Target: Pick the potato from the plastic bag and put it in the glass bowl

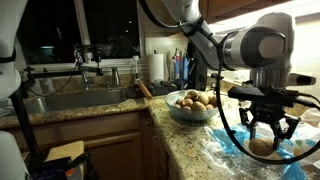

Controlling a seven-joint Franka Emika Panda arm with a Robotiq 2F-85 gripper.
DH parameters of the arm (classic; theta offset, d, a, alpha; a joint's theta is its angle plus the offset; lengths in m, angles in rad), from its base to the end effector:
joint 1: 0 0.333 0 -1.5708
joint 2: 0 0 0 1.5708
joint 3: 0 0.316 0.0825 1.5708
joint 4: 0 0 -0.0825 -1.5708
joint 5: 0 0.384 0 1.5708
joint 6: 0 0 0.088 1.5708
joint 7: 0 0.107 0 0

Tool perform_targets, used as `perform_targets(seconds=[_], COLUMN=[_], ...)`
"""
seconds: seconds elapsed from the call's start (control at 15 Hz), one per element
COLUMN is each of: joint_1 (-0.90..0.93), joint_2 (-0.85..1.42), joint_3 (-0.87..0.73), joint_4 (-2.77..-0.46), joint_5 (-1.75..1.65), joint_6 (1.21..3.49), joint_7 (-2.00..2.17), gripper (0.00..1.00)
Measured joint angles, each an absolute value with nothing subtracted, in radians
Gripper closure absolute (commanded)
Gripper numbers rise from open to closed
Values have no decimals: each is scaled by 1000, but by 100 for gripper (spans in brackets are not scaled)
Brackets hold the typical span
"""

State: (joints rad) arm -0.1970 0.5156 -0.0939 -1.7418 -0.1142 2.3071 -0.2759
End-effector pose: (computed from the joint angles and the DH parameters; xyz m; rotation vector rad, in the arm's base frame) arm 0.6432 -0.1887 0.2867 2.9982 0.1094 0.0174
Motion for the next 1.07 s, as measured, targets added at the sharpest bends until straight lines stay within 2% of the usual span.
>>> perform_targets(seconds=[1.07], joint_1=[-74], joint_2=[244], joint_3=[-109], joint_4=[-1964], joint_5=[-352], joint_6=[2313], joint_7=[-66], gripper=[67])
